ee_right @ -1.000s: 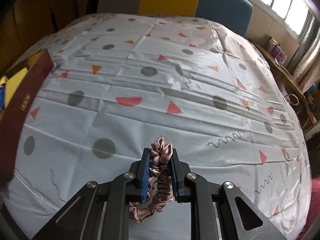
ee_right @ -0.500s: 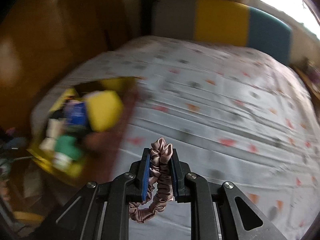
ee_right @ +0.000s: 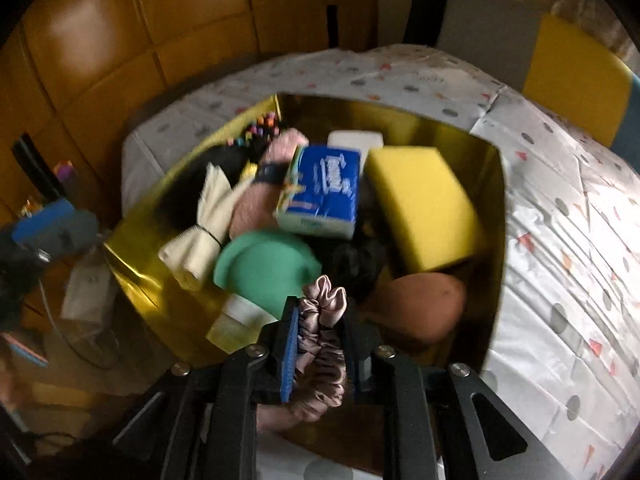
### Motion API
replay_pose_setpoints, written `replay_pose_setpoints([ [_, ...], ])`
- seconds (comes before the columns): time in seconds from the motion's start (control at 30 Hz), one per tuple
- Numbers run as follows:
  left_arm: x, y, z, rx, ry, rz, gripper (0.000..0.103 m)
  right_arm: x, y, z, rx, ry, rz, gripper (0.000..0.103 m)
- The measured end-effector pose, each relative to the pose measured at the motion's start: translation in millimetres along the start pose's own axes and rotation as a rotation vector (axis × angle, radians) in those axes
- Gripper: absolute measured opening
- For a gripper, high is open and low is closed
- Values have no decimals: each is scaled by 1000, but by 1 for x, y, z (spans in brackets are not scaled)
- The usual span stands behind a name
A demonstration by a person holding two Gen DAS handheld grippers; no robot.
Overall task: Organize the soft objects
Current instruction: 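Carry the pink scrunchie into the tray and open the right tool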
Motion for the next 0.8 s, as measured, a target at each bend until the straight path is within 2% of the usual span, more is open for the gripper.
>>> replay_pose_setpoints([
  [0.17,1,0,0,-2,5,-1,67,9,-5,-11,7,18,-34,25],
  [0.27,-1,0,0,-2,0,5,67,3,-8,-12,20,0,-41,31],
  [0.4,-3,-2,1,-2,-5,8,67,-6,-9,-10,48,-40,-50,50],
  [0.53,-5,-5,1,4,-9,14,67,-28,-5,-8,52,-108,-84,64],
  [0.63,-9,-8,0,12,-21,16,67,-44,-3,-8,68,-153,-111,74],
  [0.8,-20,-15,0,26,-59,20,67,-73,-8,-13,138,-235,-205,85],
])
Point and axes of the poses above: each gripper's, at about its wrist camera, not at the fingertips, and x roughly the way its jaws point, y to its left, z to its top, the point moved 3 cm from there along x, roughly the way its jaws point, and after that the axes turned 1 degree about -z, right-handed, at the moved point
